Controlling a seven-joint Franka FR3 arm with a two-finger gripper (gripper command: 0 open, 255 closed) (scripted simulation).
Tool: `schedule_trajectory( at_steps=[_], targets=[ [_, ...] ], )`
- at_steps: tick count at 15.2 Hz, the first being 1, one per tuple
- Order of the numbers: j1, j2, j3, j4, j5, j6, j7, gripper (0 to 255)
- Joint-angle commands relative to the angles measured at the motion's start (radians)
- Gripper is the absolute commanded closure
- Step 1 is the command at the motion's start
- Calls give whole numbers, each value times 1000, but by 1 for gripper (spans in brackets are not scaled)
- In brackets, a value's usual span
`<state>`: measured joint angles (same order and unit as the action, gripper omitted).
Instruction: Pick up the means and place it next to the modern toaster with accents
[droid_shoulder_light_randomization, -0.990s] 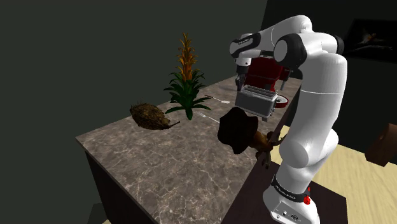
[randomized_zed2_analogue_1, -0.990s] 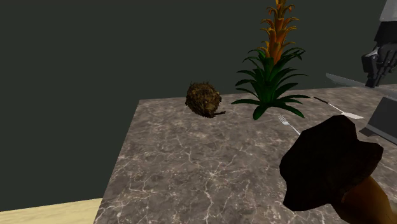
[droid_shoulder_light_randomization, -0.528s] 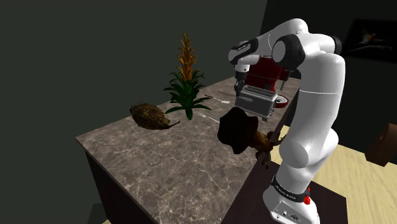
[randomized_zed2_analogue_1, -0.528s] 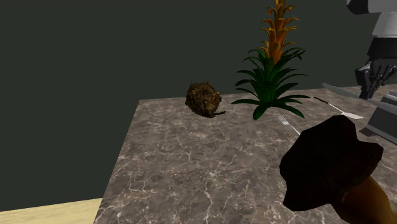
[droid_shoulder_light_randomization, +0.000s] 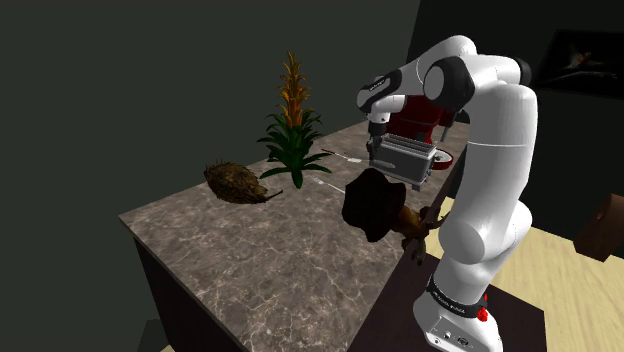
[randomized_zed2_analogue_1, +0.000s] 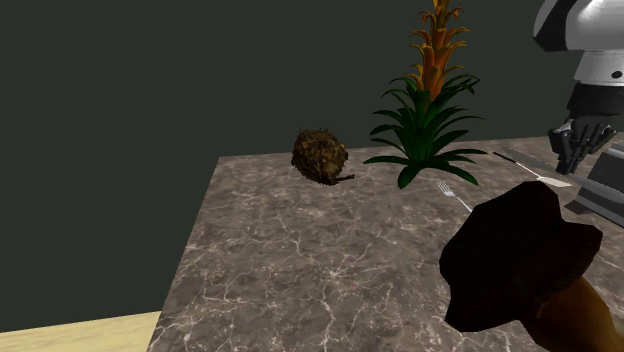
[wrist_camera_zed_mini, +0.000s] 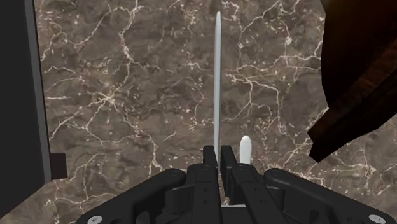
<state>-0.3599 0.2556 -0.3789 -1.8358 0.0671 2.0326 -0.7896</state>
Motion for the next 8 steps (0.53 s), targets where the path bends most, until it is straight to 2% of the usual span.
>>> schedule_trajectory(
  at_steps=[1, 8],
  targets=[
    [-2, 11, 1, -14, 5, 25, -4, 255],
    [-7, 53, 8, -56, 24, 106, -14, 255]
  ],
)
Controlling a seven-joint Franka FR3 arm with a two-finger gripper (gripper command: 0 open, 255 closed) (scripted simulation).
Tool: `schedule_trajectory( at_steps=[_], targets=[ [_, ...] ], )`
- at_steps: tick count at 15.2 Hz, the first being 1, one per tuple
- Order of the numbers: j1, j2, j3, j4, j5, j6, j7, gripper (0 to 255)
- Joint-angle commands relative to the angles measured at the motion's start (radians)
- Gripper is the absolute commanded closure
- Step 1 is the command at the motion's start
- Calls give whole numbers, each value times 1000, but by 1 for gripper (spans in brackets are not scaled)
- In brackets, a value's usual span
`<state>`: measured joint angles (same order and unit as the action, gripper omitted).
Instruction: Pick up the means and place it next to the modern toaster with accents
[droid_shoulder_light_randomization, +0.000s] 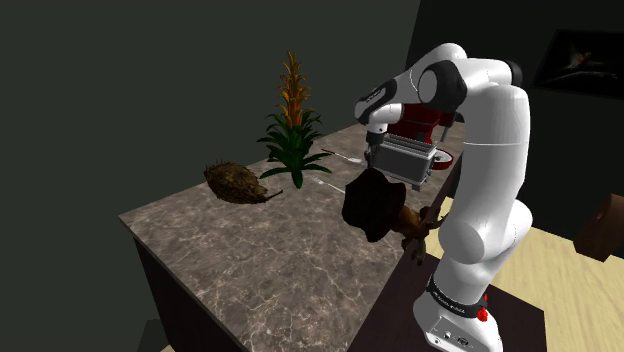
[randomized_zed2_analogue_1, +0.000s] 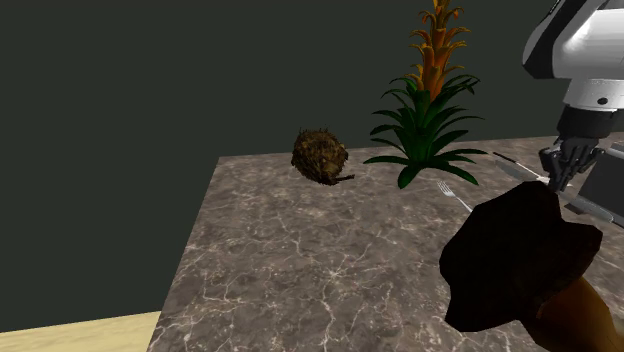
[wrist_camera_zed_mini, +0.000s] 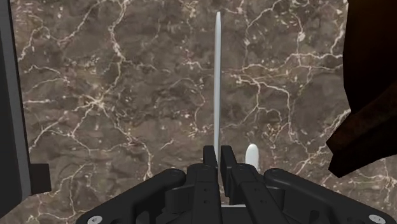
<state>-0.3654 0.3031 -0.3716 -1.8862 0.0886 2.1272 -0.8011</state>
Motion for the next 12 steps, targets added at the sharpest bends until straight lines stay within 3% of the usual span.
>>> schedule_trajectory(
  at_steps=[1, 12],
  targets=[
    [-3, 13, 2, -11, 6, 23, -5, 255],
    [-16, 97, 20, -52, 45, 144, -27, 255]
  ],
)
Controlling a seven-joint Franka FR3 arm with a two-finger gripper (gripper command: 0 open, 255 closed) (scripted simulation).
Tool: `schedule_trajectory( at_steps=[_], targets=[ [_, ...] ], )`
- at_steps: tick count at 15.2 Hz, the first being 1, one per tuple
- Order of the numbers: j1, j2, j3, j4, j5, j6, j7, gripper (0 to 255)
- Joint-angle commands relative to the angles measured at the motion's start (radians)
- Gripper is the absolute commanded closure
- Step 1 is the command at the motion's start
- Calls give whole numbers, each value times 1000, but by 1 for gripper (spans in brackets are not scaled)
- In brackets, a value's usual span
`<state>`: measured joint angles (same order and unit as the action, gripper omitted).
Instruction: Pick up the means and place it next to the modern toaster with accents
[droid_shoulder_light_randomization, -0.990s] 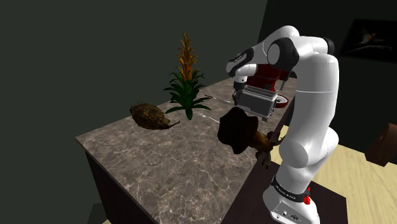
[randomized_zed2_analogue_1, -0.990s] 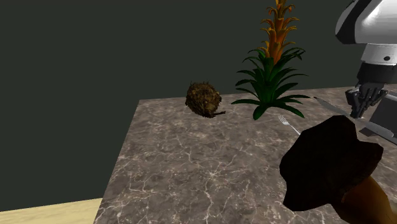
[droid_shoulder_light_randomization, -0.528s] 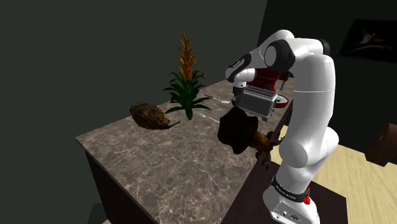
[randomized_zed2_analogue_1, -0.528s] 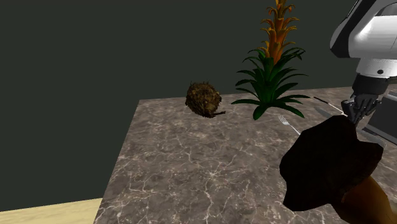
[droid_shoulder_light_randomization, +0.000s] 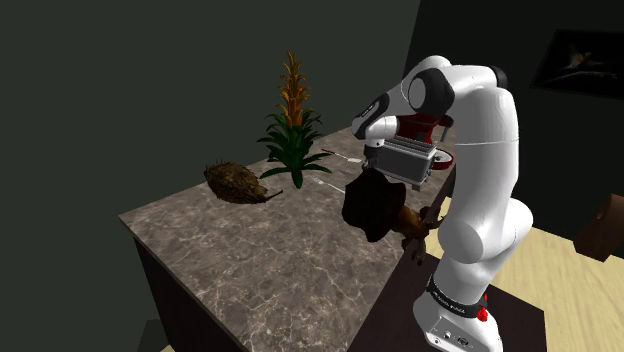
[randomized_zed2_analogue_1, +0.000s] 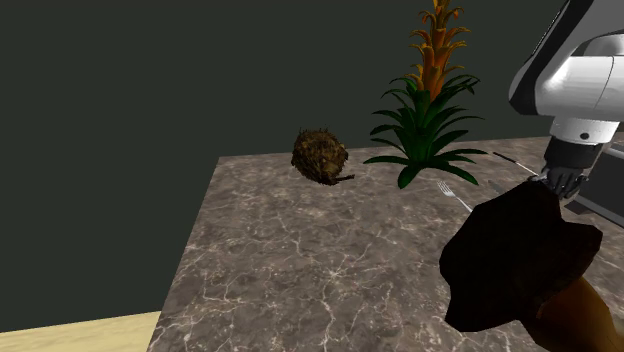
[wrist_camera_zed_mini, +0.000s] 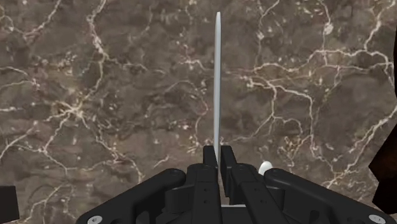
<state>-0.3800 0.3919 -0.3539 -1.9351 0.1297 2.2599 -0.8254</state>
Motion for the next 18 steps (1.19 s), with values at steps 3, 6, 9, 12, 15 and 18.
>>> schedule_trajectory(
  at_steps=[3, 6, 9, 12, 15, 18],
  targets=[
    [-6, 35, 8, -9, 16, 43, -9, 255],
    [-12, 62, 16, -14, 28, 73, -16, 255],
    [-16, 81, 21, -16, 36, 93, -21, 255],
    [-16, 81, 21, -16, 36, 93, -21, 255],
    [-16, 81, 21, -16, 36, 93, -21, 255],
    [-16, 81, 21, -16, 36, 93, -21, 0]
  ],
)
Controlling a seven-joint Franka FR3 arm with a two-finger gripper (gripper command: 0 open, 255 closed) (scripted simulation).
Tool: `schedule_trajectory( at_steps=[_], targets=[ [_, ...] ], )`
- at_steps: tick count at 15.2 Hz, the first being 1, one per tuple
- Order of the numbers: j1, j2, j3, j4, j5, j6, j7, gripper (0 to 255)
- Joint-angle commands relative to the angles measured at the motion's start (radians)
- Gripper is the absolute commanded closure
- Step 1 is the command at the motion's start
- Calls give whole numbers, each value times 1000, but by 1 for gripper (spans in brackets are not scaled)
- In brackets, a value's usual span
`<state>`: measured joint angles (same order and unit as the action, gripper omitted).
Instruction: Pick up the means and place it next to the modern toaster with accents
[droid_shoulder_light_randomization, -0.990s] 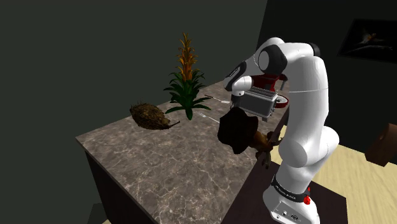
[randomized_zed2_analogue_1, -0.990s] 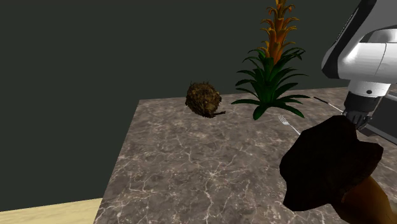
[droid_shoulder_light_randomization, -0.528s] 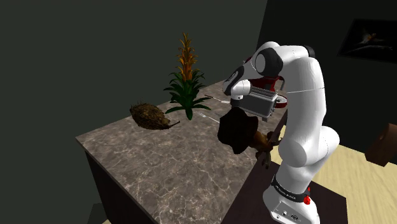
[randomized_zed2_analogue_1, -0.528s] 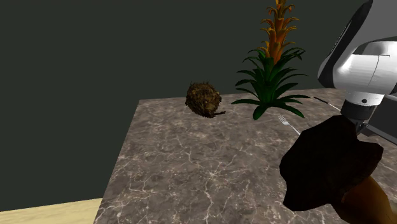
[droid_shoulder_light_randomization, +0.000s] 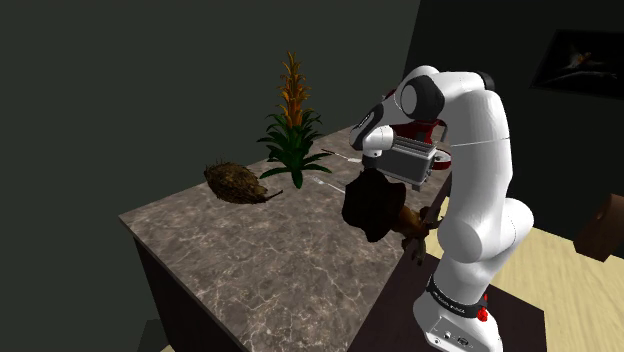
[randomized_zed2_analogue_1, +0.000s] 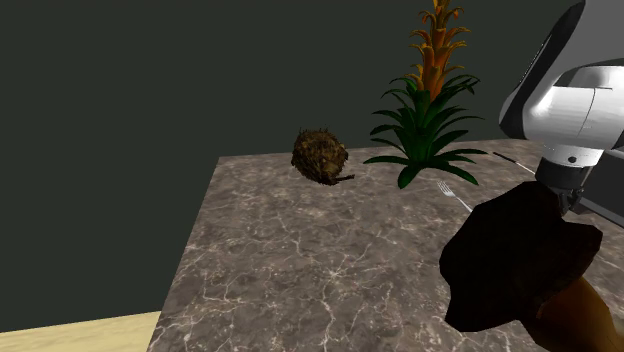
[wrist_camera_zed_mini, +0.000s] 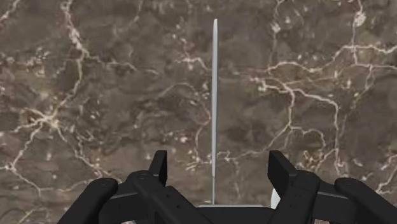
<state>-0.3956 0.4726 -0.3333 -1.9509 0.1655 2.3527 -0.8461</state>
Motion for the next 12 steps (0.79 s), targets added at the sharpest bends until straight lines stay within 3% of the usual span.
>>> schedule_trajectory(
  at_steps=[1, 3, 7, 12],
  targets=[
    [0, 0, 0, 0, 0, 0, 0, 0],
    [0, 0, 0, 0, 0, 0, 0, 0],
    [17, -79, -21, 25, -36, -101, 23, 0],
    [17, -79, -21, 25, -36, -101, 23, 0]
  ],
)
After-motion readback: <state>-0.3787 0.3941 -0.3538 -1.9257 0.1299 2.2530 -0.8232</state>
